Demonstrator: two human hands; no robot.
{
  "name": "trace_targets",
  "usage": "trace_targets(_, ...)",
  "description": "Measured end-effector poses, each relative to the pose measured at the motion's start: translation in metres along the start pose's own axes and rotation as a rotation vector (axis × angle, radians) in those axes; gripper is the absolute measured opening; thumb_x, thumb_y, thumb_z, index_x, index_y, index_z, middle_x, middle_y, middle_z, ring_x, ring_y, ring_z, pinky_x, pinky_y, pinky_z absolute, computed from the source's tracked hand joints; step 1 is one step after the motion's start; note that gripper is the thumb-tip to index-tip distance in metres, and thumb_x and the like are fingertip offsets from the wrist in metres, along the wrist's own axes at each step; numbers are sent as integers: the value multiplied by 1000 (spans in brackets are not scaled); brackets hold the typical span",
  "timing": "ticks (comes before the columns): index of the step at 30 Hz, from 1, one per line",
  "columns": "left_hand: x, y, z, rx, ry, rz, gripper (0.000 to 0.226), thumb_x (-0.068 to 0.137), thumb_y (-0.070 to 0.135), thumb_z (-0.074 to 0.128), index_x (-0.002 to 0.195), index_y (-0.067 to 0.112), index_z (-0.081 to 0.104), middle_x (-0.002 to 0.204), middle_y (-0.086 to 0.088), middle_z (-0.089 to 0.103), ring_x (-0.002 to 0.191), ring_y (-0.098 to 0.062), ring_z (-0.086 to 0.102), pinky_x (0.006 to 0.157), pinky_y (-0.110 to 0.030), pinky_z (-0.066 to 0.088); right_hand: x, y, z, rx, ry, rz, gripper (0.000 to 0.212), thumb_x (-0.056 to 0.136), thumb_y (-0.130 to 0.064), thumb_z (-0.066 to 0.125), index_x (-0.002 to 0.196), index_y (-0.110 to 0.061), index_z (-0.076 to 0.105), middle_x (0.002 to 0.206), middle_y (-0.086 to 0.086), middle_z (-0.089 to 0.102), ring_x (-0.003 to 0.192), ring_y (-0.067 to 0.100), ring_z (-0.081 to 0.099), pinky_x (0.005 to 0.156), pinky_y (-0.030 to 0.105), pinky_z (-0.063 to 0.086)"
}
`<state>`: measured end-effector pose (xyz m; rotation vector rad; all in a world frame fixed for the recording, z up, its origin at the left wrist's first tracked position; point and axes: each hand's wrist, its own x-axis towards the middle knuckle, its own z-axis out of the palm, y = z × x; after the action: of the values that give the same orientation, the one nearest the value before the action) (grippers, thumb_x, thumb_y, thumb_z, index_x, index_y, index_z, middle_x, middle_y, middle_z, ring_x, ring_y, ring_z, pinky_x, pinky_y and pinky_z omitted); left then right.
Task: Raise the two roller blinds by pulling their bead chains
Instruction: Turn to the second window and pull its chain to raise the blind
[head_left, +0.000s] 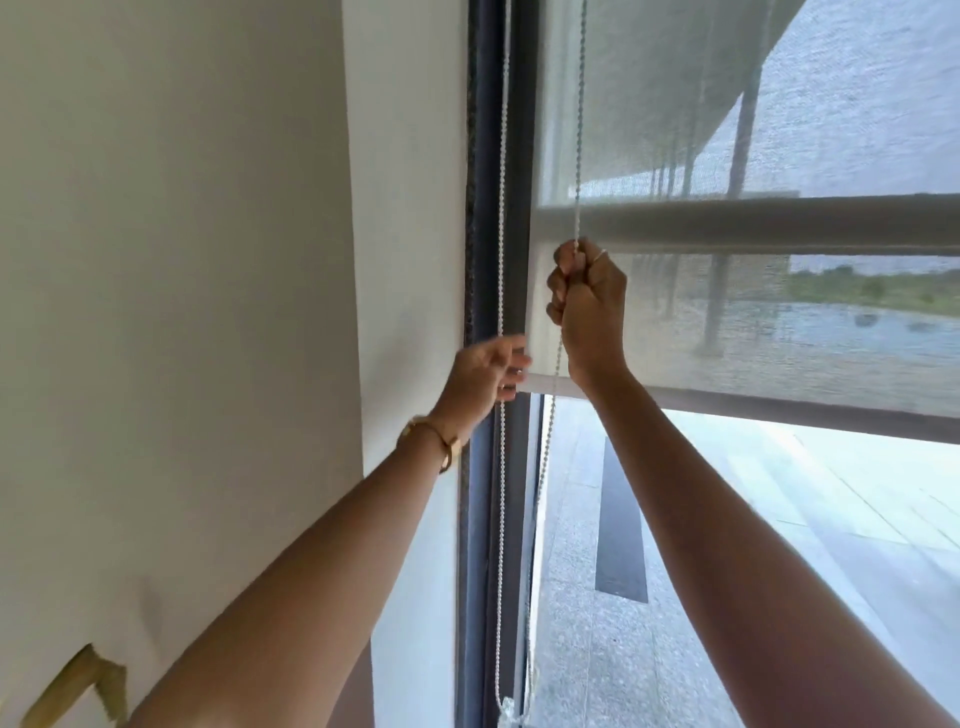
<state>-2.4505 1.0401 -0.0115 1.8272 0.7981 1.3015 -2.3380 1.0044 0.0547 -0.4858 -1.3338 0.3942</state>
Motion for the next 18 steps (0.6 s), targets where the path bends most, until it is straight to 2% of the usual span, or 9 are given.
trace_targets(3, 24, 54, -4, -138, -1, 60, 48, 103, 34, 24, 129, 4, 50, 126, -17, 61, 103, -23, 62, 87, -32, 53, -16, 15, -6, -41, 36, 34, 34, 80, 9, 28, 63, -18, 38, 56, -4, 33, 50, 6, 30, 46, 19, 24)
trace_targets(5, 38, 90, -5, -225, -28, 123, 54, 103, 37, 19, 128, 1, 50, 126, -19, 60, 101, -25, 63, 90, -37, 53, -29, 23, -6, -2, 34, 79, 34, 79, 8, 28, 62, -20, 35, 56, -5, 30, 48, 4, 26, 42, 15, 22)
trace_targets(9, 54, 153, -5, -352, -34, 194, 56, 102, 40, 19, 127, -1, 49, 125, -22, 61, 103, -32, 64, 89, -41, 53, -57, 39, -2, 8, 8, 152, 36, 66, 10, 25, 60, -24, 33, 56, -7, 28, 48, 4, 23, 42, 17, 15)
trace_targets(14, 59, 190, -7, -487, -18, 184, 40, 103, 32, 29, 123, 3, 47, 98, -12, 67, 78, -27, 69, 71, -36, 58, -87, 53, -7, 12, -20, 221, 32, 69, 4, 28, 60, -26, 32, 60, -5, 25, 52, 8, 18, 44, 19, 13)
trace_targets(18, 54, 184, 0, -522, 24, 110, 32, 102, 21, 33, 119, 2, 53, 91, -9, 65, 68, -21, 62, 57, -29, 53, -107, 58, -14, 7, -30, 276, 33, 65, 9, 25, 61, -24, 32, 59, -8, 27, 54, 9, 18, 47, 24, 11)
